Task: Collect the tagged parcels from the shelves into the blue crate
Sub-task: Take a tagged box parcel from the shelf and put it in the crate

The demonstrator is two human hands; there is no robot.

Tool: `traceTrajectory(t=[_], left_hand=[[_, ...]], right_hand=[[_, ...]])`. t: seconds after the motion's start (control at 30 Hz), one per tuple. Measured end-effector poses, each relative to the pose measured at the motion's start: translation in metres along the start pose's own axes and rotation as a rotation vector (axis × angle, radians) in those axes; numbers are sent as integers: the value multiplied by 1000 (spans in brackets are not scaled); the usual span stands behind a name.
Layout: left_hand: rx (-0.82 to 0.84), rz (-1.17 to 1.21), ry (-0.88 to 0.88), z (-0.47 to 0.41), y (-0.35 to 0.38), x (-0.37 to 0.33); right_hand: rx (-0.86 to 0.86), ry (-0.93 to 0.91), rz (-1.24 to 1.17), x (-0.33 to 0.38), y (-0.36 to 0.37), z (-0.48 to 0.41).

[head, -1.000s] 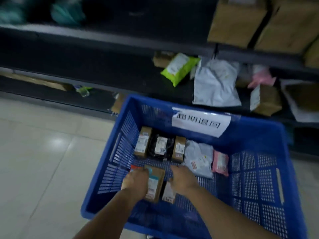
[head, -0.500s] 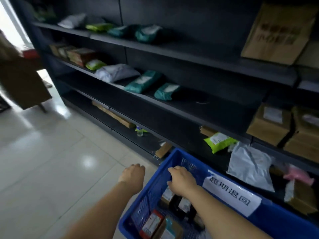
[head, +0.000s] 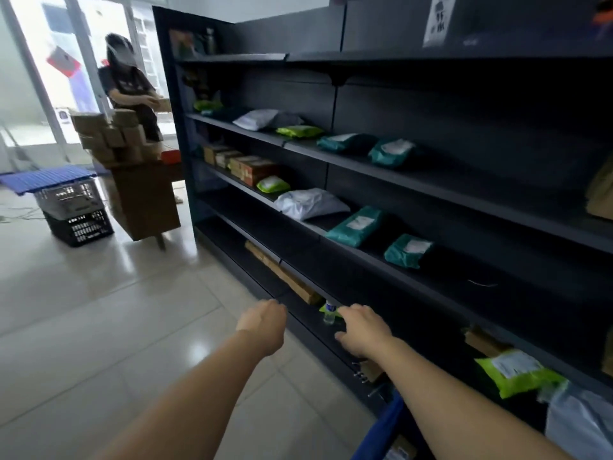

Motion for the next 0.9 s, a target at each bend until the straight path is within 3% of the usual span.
traceTrajectory(t=[0.33, 0.63, 0.9], left_hand=[[-99, -19, -58, -46, -4, 161], [-133, -35, -76, -108, -10, 234], [-169, -23, -105, -222, -21, 286]], right_hand=[[-26, -17, -18, 127, 0, -89], [-25, -57, 15, 188, -10, -178], [-58, -78, 27, 206, -31, -302]])
Point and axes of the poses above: each hand's wrist, its own z-axis away from the middle knuckle, its own y-axis out of the palm, x = y × z, the point moved 3 cm from there along -z, towards the middle knuckle, and after that the axes turned 15 degrees about -z, right-handed, at the moved point
